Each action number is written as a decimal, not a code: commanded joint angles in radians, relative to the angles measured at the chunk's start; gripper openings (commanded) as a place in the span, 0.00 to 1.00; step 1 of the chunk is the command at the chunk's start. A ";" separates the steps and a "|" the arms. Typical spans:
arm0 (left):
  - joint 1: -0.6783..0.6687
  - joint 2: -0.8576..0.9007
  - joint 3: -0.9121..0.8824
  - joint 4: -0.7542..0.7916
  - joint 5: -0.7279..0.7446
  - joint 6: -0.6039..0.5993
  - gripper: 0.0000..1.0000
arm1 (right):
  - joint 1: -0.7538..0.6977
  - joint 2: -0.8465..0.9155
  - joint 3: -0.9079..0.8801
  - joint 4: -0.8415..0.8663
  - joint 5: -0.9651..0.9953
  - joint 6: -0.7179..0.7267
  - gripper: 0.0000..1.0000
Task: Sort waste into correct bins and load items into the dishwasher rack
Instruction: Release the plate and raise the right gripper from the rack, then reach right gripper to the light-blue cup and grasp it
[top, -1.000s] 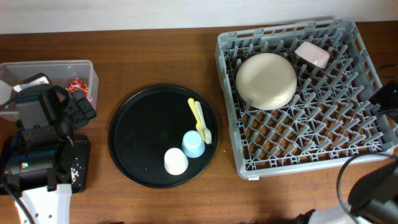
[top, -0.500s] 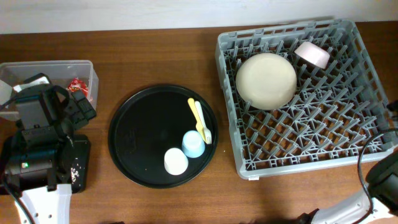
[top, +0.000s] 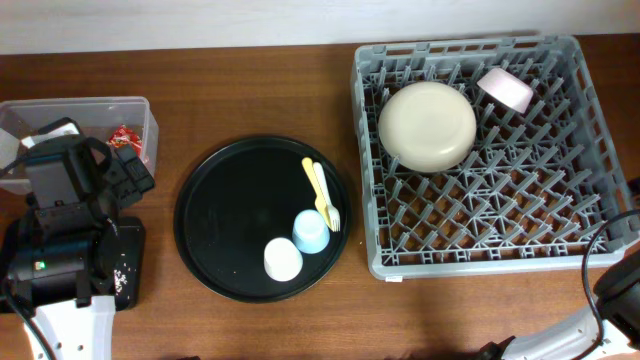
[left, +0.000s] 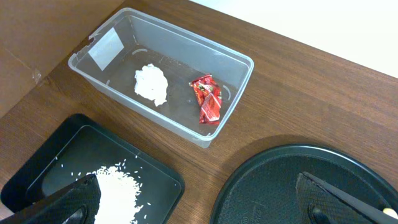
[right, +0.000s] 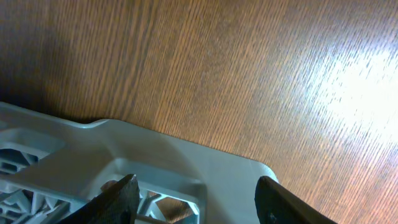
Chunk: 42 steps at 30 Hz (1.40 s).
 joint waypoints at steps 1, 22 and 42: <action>0.005 -0.005 0.003 0.001 -0.011 -0.002 0.99 | 0.003 0.005 0.005 -0.024 -0.024 0.010 0.64; 0.005 -0.005 0.003 0.001 -0.011 -0.002 1.00 | 0.739 -0.350 0.120 -0.476 -0.583 -0.624 0.82; 0.005 -0.005 0.003 0.002 -0.011 -0.002 0.99 | 1.598 -0.021 0.076 -0.214 -0.101 -0.251 0.92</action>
